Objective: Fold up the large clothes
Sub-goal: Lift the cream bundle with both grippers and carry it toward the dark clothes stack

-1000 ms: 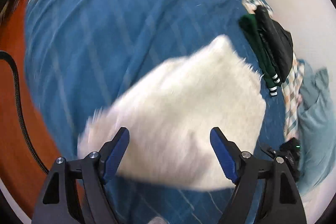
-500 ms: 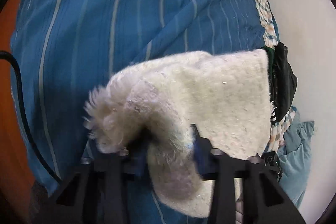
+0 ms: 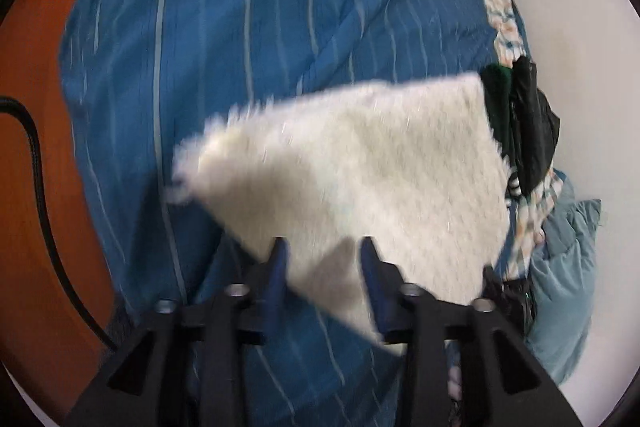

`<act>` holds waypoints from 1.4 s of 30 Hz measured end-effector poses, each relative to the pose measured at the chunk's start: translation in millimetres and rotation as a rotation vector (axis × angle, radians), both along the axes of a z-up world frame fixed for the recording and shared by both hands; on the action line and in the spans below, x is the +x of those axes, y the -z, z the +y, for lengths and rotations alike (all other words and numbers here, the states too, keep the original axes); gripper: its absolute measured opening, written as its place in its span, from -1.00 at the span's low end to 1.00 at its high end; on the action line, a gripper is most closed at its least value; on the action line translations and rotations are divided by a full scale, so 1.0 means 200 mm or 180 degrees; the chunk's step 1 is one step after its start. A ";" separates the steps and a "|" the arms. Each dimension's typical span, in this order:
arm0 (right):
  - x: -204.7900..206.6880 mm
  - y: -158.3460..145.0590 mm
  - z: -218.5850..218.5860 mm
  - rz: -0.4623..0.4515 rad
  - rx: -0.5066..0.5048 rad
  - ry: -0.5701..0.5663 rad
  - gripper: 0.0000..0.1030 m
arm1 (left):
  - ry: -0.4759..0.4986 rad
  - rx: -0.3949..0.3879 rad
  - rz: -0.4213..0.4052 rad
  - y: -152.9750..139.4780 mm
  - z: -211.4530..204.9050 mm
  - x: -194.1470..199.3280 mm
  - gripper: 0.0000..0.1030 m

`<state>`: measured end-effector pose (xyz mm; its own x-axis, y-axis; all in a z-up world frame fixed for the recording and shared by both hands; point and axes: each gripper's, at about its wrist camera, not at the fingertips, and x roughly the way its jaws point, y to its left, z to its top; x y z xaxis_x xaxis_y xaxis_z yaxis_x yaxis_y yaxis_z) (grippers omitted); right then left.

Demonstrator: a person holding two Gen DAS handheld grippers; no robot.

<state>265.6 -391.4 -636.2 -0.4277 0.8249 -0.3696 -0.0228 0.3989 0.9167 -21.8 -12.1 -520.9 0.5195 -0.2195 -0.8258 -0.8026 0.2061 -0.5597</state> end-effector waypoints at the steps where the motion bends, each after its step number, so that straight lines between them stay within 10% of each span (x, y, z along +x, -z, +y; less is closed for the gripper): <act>1: 0.00 0.00 0.02 -0.0005 -0.0006 -0.0034 0.35 | 0.0004 -0.0095 -0.0072 0.03 -0.02 0.01 -0.02; 20: 0.05 0.16 0.44 -0.0072 0.0075 -0.0392 0.52 | -0.0243 -0.0162 -0.0271 0.22 0.05 0.16 0.00; 25: 0.08 0.07 0.43 -0.0107 0.0176 0.0021 0.18 | -0.0166 -0.0046 -0.0287 0.13 0.07 0.12 0.00; 31: 0.08 0.12 0.14 0.0402 0.0260 0.0841 0.23 | -0.0095 -0.0127 -0.0452 0.14 0.05 0.14 0.00; 36: 0.10 0.25 0.14 0.0479 0.0156 0.0738 0.50 | -0.0203 -0.0110 -0.0553 0.25 0.14 0.30 0.00; 42: 0.11 0.14 0.28 0.0224 0.0257 0.0842 0.17 | -0.0282 0.0096 -0.0561 0.20 0.19 0.39 -0.06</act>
